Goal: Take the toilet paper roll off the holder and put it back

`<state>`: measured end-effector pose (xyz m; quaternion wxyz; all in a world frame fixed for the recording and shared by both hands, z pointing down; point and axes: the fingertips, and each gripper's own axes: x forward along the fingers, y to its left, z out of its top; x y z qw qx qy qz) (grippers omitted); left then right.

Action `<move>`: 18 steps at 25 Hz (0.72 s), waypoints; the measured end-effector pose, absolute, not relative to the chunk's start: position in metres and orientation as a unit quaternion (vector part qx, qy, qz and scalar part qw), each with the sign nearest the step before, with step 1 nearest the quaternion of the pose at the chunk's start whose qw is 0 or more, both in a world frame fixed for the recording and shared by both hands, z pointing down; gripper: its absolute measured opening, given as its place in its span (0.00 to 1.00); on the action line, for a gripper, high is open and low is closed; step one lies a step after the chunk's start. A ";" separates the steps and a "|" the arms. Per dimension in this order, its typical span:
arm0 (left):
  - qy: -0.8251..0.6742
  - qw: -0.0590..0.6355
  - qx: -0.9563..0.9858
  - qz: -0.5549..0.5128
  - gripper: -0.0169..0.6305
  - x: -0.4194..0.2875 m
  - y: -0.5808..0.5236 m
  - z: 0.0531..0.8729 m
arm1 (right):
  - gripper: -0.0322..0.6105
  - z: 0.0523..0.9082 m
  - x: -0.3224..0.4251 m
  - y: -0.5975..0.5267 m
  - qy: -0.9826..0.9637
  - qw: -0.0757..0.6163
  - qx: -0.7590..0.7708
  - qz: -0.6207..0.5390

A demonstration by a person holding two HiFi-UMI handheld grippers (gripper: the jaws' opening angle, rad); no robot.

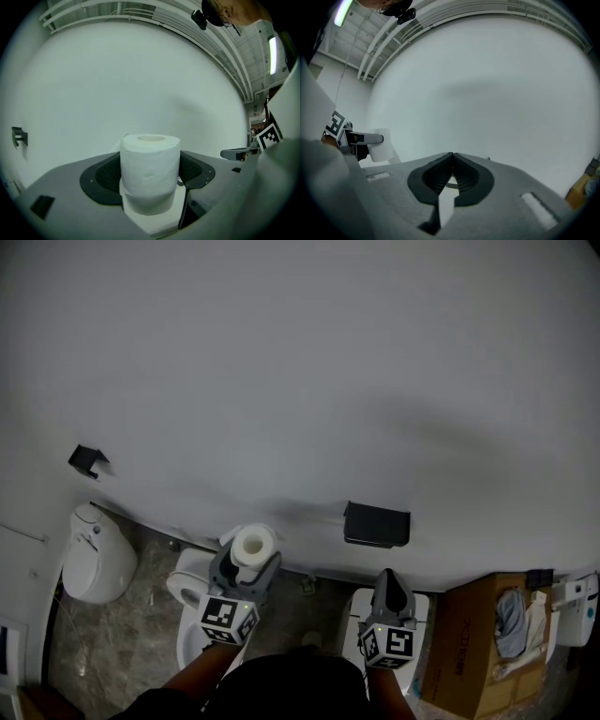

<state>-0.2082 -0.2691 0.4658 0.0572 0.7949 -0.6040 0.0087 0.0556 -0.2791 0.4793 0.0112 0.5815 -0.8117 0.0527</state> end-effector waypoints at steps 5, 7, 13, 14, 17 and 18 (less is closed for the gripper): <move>-0.602 0.044 0.798 0.008 0.56 -0.203 -0.279 0.461 | 0.05 0.478 0.058 -0.288 -0.814 0.013 0.579 0.054; -0.596 0.035 0.802 0.007 0.56 -0.195 -0.284 0.455 | 0.05 0.478 0.061 -0.291 -0.813 0.013 0.580 0.053; -0.561 0.002 0.828 -0.005 0.56 -0.155 -0.299 0.433 | 0.05 0.485 0.079 -0.297 -0.800 0.013 0.597 0.060; -0.555 0.001 0.832 -0.007 0.56 -0.147 -0.303 0.431 | 0.05 0.485 0.082 -0.298 -0.798 0.012 0.599 0.060; -0.535 -0.005 0.845 -0.015 0.56 -0.124 -0.315 0.423 | 0.05 0.487 0.095 -0.302 -0.794 0.009 0.605 0.061; -0.526 -0.009 0.850 -0.019 0.56 -0.115 -0.319 0.420 | 0.05 0.488 0.098 -0.304 -0.793 0.006 0.606 0.062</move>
